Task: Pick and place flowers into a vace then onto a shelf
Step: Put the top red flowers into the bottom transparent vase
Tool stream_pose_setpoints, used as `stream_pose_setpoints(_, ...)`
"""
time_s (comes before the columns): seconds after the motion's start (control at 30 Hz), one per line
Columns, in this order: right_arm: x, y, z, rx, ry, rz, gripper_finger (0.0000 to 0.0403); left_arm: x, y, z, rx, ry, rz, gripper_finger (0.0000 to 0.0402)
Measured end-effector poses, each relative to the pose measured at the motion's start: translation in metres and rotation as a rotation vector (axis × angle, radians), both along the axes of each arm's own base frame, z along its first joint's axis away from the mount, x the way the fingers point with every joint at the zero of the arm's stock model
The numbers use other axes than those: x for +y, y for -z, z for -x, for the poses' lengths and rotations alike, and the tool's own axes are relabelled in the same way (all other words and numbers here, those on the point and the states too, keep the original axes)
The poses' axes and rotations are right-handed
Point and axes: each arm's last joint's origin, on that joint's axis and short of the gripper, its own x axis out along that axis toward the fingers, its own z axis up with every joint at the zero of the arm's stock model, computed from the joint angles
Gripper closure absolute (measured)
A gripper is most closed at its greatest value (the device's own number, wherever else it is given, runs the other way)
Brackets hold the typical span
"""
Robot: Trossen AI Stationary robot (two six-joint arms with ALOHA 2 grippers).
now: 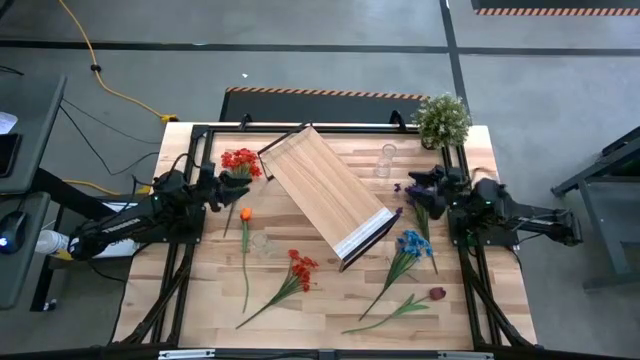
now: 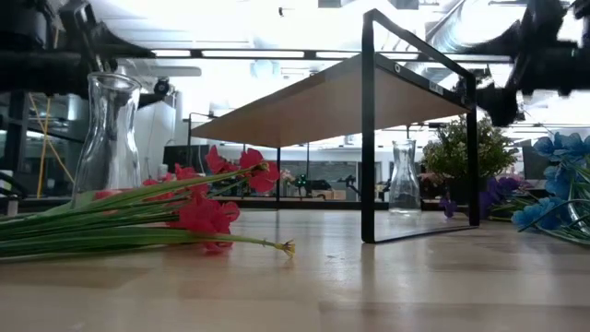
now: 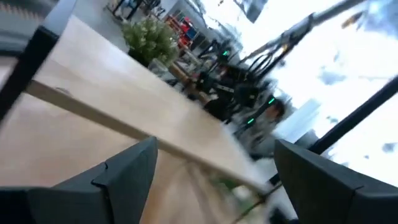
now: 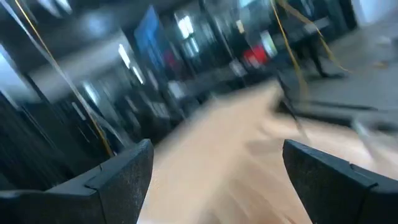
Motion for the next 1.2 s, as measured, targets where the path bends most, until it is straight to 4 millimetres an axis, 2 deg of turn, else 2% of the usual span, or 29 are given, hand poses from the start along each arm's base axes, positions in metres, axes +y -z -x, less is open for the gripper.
stream_pose_setpoints(0.07, 0.001, -0.013, 0.004, -0.161, -0.017, -0.043, 0.0059, -0.002, -0.016, 0.004, -0.088, 0.009, 0.014, 0.0048)
stream_pose_setpoints(0.13, 0.002, -0.027, 0.01, -0.324, -0.04, -0.016, 0.0059, -0.004, -0.034, 0.009, -0.177, 0.017, -0.017, 0.0048)
stream_pose_setpoints(0.33, 0.01, -0.059, 0.038, -0.719, -0.082, 0.223, 0.0059, -0.016, -0.093, 0.034, -0.393, 0.039, -0.231, 0.0048)
stream_pose_setpoints(0.43, 0.012, -0.065, 0.046, -0.805, -0.067, 0.297, 0.0059, -0.023, -0.121, 0.051, -0.458, 0.021, -0.333, 0.0048)
stream_pose_setpoints(0.57, 0.012, -0.068, 0.049, -0.82, -0.015, 0.312, 0.0059, -0.032, -0.149, 0.072, -0.467, 0.0, -0.393, 0.0048)
stream_pose_setpoints(0.77, 0.013, -0.088, 0.06, -0.86, 0.06, 0.373, 0.0059, -0.039, -0.165, 0.09, -0.324, -0.056, -0.368, 0.0048)
stream_pose_setpoints(0.97, 0.014, -0.111, 0.068, -0.815, 0.116, 0.439, 0.0059, -0.04, -0.165, 0.095, -0.252, -0.084, -0.332, 0.0048)
stream_pose_setpoints(1.2, 0.014, -0.126, 0.072, -0.748, 0.137, 0.401, 0.0059, -0.037, -0.162, 0.095, -0.209, -0.141, -0.3, 0.0048)
